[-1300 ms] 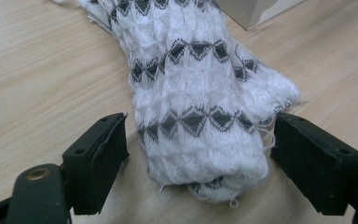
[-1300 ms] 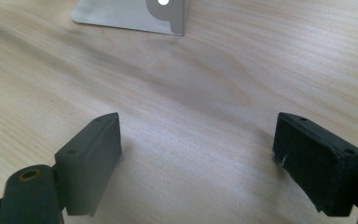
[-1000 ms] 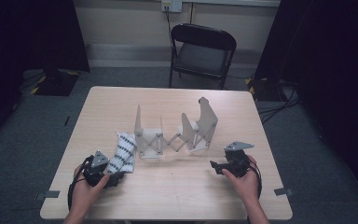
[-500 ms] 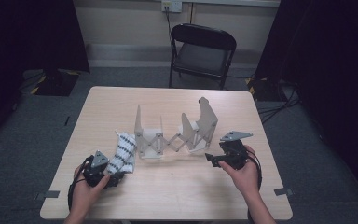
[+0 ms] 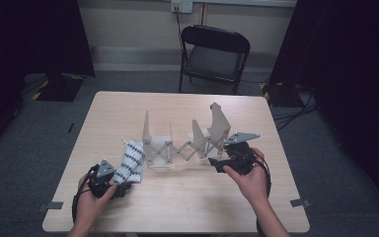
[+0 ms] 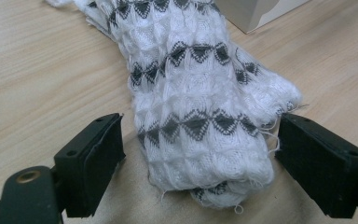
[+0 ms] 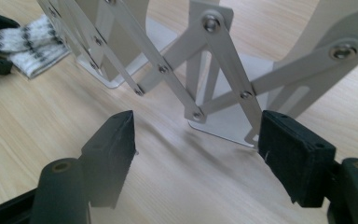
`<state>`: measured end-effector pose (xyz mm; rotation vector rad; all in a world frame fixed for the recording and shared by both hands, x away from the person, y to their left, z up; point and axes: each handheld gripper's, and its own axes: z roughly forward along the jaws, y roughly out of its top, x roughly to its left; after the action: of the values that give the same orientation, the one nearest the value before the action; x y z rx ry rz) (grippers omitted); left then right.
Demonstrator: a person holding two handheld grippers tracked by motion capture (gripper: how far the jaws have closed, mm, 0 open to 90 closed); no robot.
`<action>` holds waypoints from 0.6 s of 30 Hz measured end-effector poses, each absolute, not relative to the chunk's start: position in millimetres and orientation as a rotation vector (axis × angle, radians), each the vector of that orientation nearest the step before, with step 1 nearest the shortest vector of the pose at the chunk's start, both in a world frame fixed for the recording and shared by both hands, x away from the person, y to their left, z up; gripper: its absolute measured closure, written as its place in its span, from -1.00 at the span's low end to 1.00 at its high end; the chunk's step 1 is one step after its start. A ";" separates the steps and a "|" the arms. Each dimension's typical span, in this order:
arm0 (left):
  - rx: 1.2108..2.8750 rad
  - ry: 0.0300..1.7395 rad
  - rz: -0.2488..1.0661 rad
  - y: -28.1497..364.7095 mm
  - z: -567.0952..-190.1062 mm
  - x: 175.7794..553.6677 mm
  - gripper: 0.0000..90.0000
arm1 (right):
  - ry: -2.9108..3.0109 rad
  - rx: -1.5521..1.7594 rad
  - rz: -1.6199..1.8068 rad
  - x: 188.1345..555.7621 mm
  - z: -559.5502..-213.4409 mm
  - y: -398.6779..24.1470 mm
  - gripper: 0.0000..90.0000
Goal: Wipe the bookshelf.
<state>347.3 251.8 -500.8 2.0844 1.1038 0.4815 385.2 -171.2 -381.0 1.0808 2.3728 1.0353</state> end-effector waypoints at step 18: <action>2.085 1.103 0.481 251.8 -500.9 347.4 -0.67 | 2.418 0.958 1.063 396.6 -369.0 -107.9 -0.27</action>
<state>347.4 251.8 -500.9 2.0850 1.1034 0.4810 396.6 -107.9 -369.0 0.9584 2.4177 1.0634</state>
